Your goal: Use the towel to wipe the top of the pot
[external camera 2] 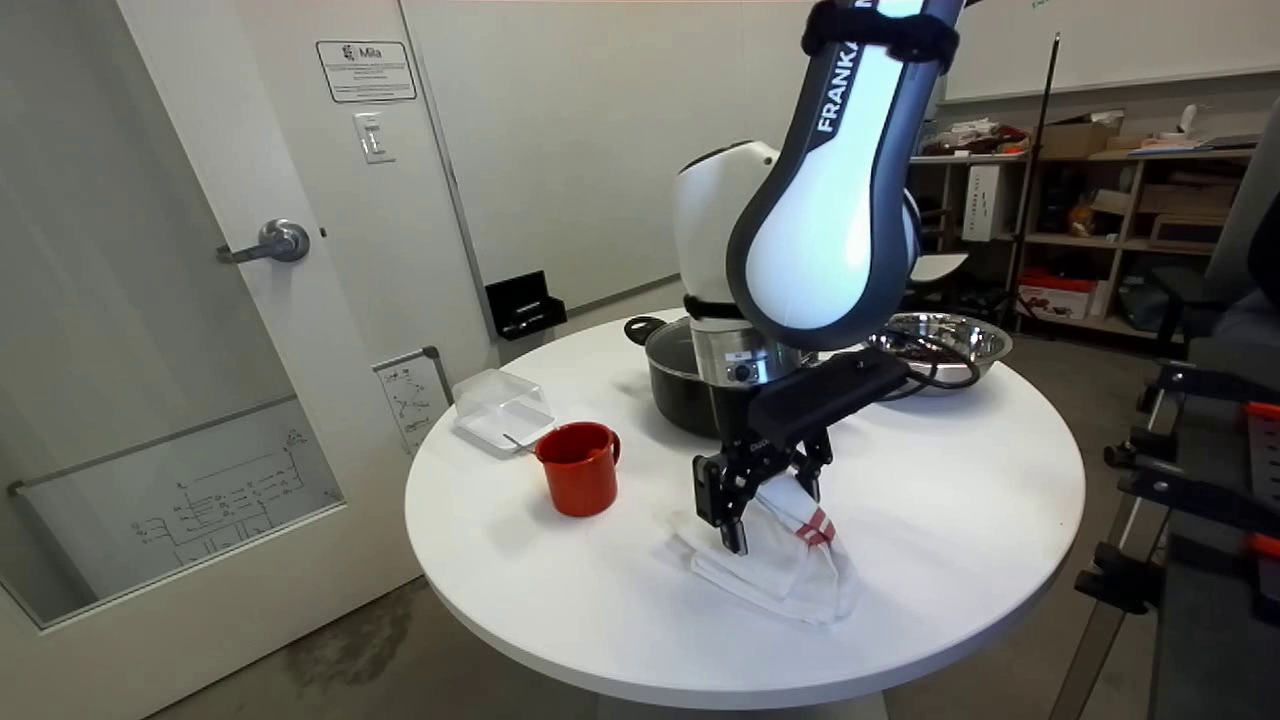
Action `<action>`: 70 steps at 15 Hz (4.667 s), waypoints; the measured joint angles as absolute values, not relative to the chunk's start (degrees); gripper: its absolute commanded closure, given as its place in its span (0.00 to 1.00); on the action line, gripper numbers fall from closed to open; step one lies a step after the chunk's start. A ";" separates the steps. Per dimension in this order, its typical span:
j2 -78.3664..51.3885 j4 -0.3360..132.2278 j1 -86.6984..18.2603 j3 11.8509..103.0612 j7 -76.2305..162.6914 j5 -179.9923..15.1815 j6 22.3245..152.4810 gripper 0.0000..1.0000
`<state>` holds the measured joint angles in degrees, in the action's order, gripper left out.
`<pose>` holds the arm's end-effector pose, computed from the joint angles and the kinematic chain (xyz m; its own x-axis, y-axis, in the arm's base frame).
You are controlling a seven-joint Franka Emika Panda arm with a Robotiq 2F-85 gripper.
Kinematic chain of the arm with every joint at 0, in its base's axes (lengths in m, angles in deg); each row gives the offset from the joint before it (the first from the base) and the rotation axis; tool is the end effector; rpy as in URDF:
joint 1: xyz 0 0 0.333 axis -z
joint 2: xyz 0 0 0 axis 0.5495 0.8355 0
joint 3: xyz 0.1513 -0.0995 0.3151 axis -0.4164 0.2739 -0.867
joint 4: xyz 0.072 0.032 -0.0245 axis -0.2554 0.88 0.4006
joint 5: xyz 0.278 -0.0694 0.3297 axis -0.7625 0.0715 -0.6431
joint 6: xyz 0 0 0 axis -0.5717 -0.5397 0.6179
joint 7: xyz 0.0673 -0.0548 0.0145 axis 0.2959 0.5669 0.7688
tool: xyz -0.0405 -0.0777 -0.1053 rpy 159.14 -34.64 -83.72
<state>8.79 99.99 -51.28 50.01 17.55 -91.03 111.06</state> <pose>0.5131 0.2027 0.0253 0.9567 -0.2552 -0.1397 -0.2566 -0.9665 0.0084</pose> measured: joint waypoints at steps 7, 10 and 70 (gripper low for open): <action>10.10 99.93 -51.28 50.41 17.76 -91.09 111.06 0.28; 10.75 99.84 -51.25 50.44 17.77 -91.10 111.07 0.45; -22.66 104.39 -40.53 51.23 -0.63 -97.35 99.21 0.87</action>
